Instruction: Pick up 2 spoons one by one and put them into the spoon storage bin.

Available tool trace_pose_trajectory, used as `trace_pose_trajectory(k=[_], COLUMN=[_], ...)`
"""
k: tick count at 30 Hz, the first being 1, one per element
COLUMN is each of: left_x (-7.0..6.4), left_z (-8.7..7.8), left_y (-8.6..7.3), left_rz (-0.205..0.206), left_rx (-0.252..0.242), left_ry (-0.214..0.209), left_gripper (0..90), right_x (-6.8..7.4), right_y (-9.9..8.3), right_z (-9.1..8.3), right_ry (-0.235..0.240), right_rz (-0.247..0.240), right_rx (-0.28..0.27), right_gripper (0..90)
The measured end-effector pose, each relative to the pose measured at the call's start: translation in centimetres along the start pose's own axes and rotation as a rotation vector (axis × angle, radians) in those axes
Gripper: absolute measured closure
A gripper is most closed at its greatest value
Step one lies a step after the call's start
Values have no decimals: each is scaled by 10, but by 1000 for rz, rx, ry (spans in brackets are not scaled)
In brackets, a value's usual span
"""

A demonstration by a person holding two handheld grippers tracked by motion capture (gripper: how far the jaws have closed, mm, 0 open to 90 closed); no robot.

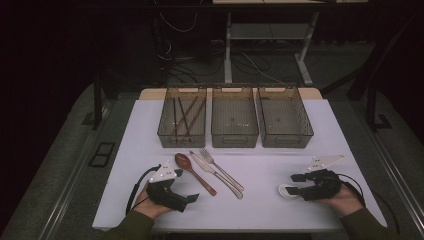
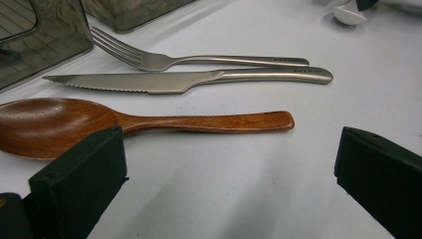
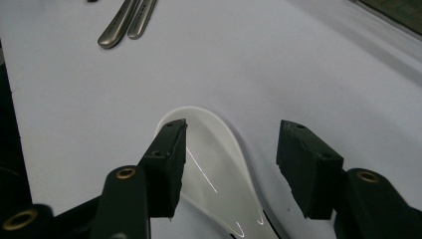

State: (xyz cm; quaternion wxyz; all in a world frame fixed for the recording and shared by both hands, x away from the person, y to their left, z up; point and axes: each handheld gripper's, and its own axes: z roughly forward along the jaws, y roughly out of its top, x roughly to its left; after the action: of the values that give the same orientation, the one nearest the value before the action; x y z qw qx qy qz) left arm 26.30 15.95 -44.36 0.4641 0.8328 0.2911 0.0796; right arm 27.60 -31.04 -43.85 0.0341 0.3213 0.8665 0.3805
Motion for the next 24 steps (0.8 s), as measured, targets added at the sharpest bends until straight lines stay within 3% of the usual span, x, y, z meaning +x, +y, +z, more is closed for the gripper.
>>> trace_pose_trajectory(k=[14, 24], left_x=[-1, -1], left_z=[1, 3], left_y=[0, 0], left_rz=[11, 18], left_rx=[8, 19], left_ry=[-5, -9], left_gripper=[0, 0], right_x=[4, 9], right_y=[-2, -4], right_z=[5, 7], right_ry=[29, 54], right_rz=[-53, -125], right_rx=[46, 83], right_gripper=[469, 570])
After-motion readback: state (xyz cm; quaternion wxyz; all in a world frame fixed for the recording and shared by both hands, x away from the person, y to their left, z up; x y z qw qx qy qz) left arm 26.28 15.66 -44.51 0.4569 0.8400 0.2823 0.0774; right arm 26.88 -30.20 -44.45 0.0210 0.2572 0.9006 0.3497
